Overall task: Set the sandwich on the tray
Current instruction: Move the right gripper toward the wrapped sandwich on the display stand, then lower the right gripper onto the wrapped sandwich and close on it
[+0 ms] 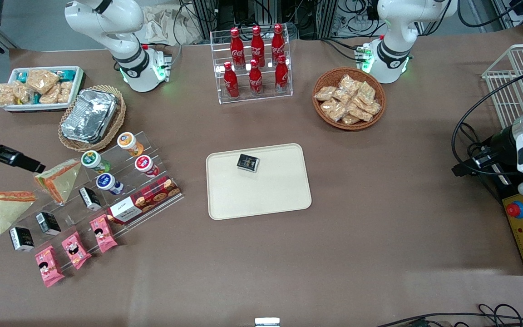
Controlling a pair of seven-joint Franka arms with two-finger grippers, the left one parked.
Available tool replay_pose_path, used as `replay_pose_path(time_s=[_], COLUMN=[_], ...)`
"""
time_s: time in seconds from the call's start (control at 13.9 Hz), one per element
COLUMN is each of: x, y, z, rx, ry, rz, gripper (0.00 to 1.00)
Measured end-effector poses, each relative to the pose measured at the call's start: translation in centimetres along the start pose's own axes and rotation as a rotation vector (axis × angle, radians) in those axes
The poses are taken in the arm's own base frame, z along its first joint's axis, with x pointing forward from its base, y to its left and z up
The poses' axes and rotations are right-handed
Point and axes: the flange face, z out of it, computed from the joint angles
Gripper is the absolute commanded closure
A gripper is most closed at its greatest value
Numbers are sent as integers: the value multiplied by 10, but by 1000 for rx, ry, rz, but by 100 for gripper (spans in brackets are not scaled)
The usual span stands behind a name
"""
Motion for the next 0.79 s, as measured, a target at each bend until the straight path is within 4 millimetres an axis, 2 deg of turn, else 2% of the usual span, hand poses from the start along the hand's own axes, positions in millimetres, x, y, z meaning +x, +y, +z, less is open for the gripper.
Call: replay_pose_path(time_s=[0.14, 0.29, 0.58, 0.79], x=[11, 21, 53, 61], y=[18, 27, 71, 81], z=[11, 22, 47, 57], rx=[-52, -87, -87, -87], ry=[-3, 2, 19, 18], rz=[24, 37, 110, 129], gripper=[4, 4, 4, 4])
